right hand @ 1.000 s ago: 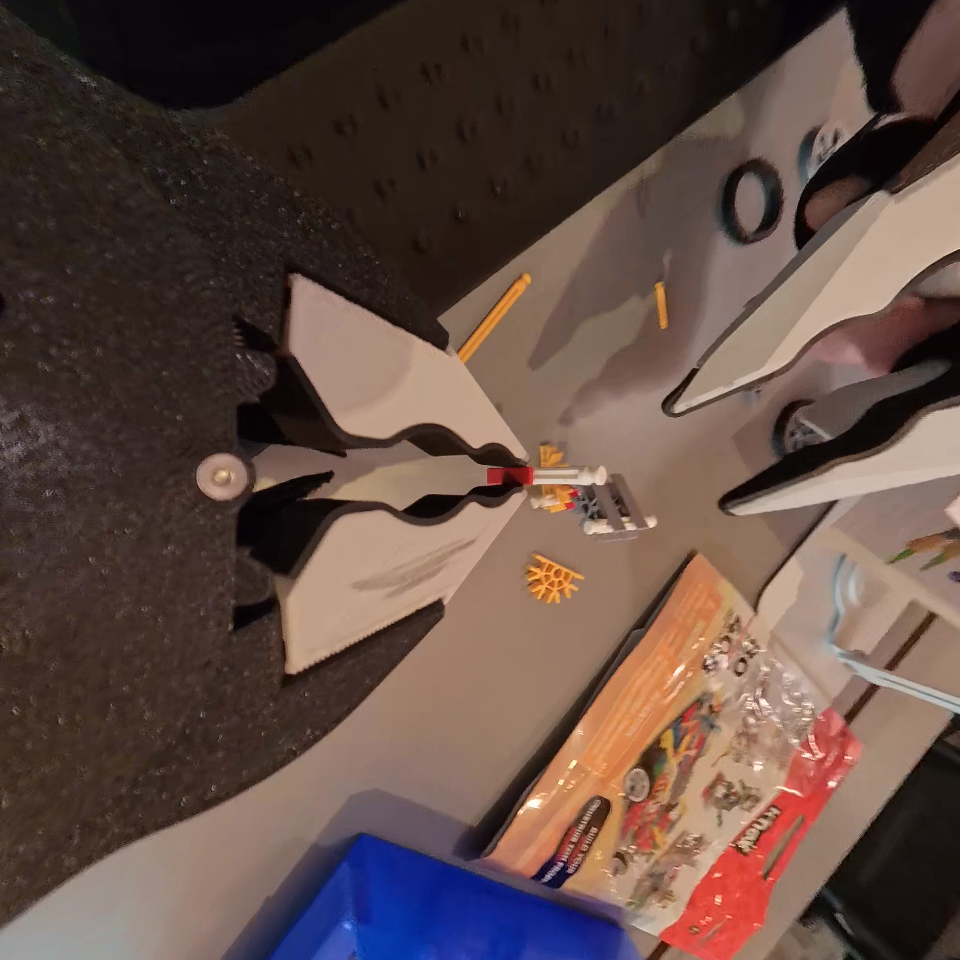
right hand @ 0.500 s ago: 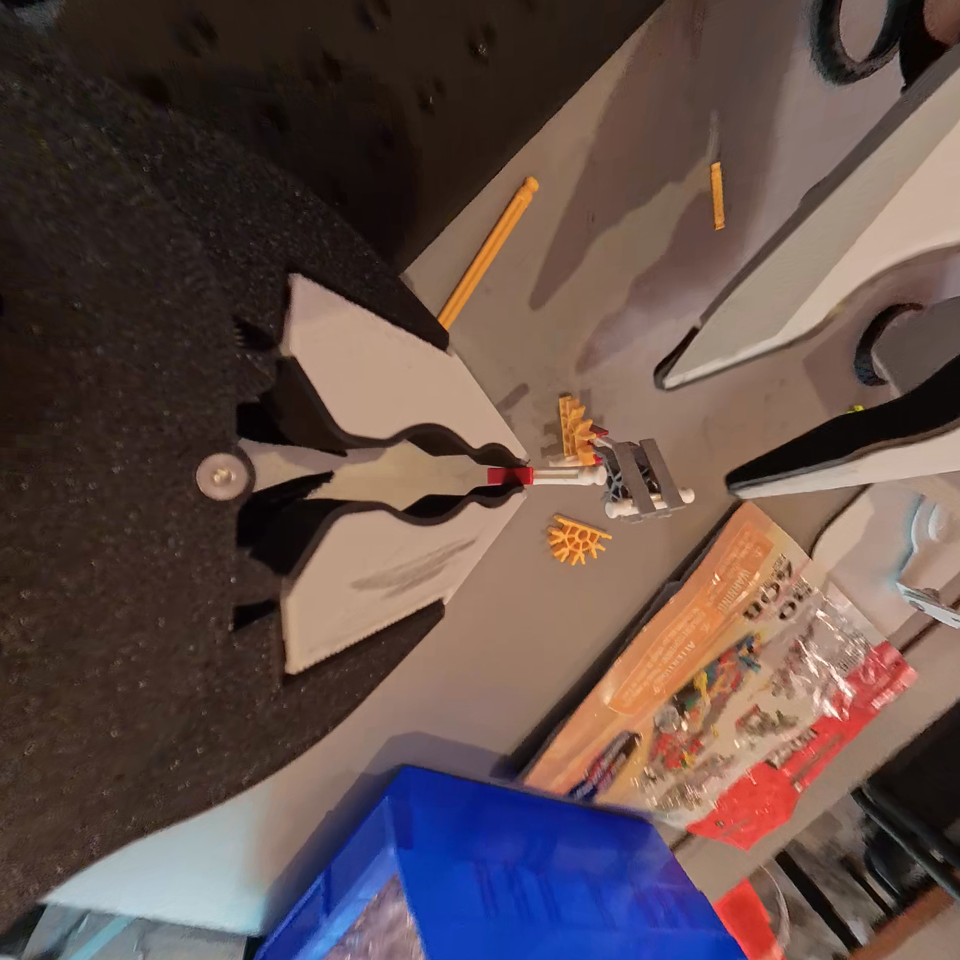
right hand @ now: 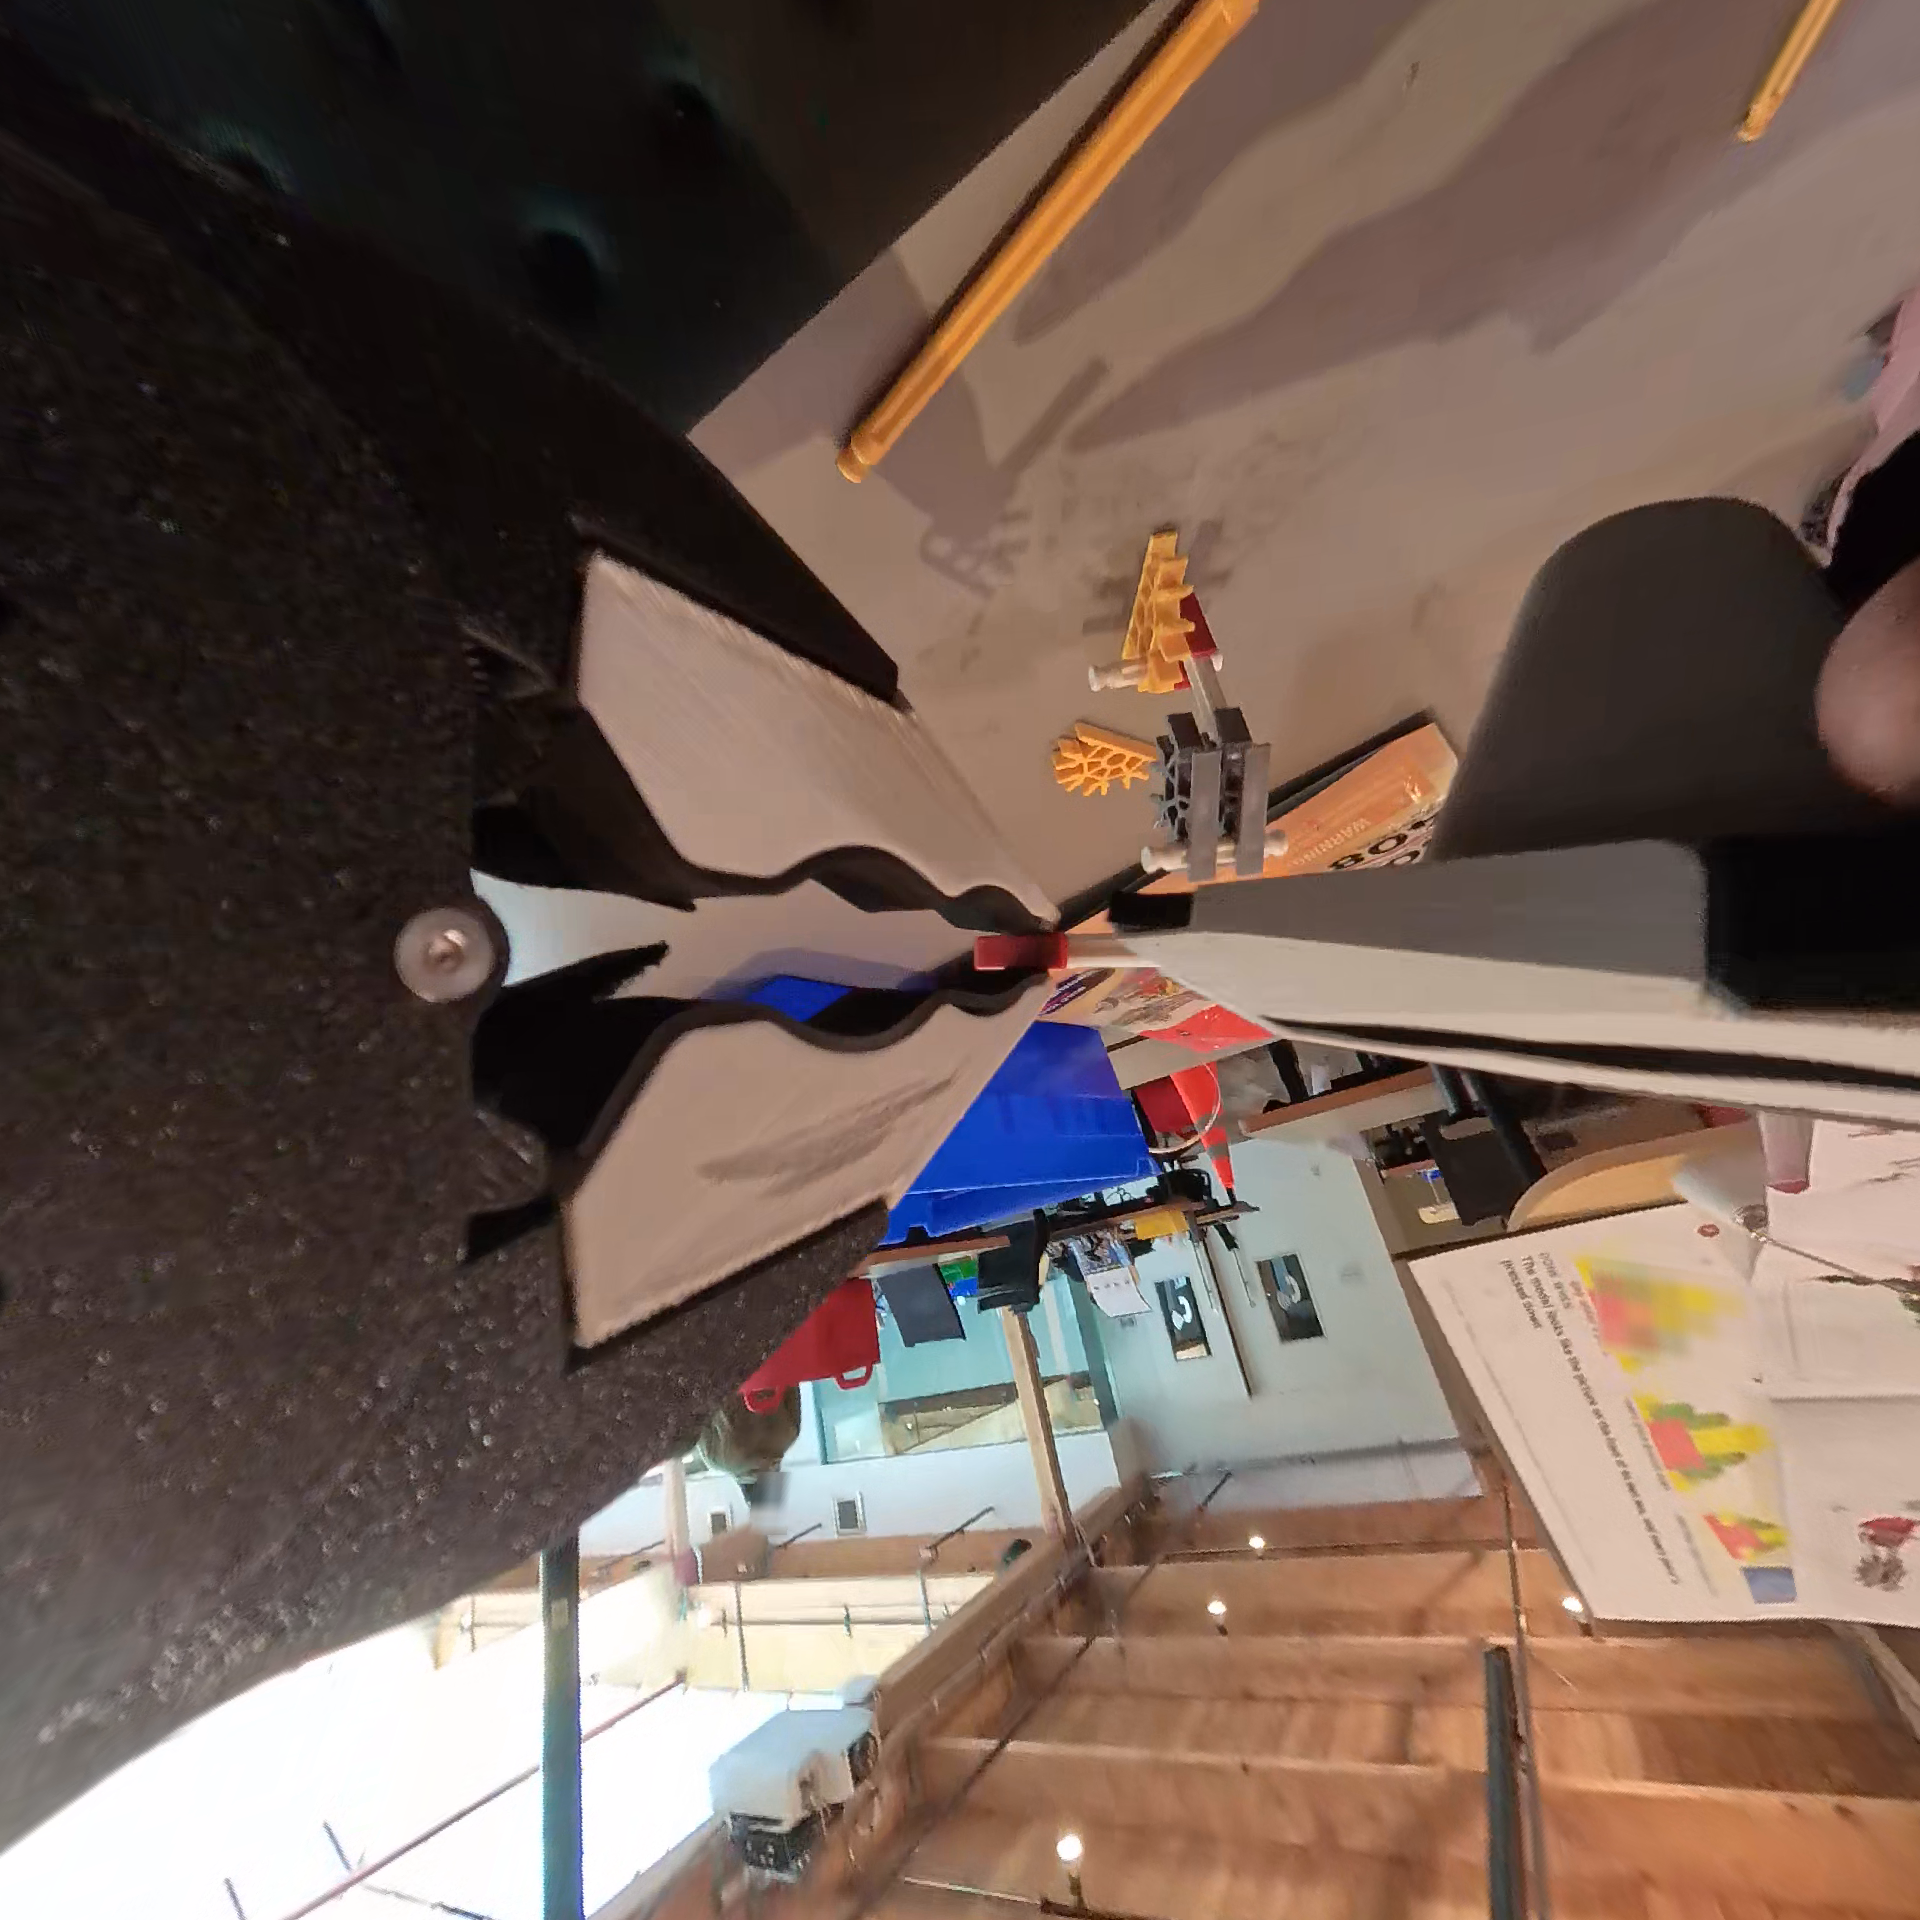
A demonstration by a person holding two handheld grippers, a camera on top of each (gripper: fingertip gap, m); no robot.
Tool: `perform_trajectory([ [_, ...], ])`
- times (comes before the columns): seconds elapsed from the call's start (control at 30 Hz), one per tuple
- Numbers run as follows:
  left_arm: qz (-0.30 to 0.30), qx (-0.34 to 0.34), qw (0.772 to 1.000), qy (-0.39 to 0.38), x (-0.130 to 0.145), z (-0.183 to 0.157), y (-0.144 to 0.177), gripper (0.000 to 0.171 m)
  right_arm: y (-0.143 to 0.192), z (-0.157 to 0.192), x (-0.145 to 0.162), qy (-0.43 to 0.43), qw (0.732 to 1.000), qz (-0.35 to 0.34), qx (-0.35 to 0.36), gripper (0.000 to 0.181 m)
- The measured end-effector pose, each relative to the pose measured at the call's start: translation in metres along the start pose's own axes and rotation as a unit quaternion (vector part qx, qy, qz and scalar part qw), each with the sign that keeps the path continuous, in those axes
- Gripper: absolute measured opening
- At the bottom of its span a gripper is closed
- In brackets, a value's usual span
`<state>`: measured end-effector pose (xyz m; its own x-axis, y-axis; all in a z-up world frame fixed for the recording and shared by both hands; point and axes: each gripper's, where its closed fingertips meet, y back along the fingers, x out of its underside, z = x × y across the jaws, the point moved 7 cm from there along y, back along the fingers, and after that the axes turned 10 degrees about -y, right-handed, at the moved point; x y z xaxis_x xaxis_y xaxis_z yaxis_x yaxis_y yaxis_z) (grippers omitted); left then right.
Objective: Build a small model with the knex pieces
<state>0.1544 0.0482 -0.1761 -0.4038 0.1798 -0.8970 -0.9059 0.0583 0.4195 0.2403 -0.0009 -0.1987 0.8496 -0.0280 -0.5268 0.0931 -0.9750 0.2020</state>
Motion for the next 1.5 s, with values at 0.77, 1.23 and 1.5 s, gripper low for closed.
perform_trajectory([
  [0.77, 0.09, -0.027, 0.964, -0.249, 0.002, -0.026, 0.005, 0.005, 0.006, 0.0, -0.012, -0.055, 0.957, -0.05, -0.28, 0.034],
  [1.23, 0.105, -0.008, 0.942, -0.319, 0.002, -0.045, 0.008, 0.005, 0.007, 0.007, -0.015, -0.05, 0.921, -0.052, -0.384, 0.018],
  [1.5, 0.106, -0.02, 0.94, -0.322, 0.001, -0.042, 0.01, 0.005, 0.007, 0.004, -0.017, -0.056, 0.929, -0.047, -0.362, 0.017],
])
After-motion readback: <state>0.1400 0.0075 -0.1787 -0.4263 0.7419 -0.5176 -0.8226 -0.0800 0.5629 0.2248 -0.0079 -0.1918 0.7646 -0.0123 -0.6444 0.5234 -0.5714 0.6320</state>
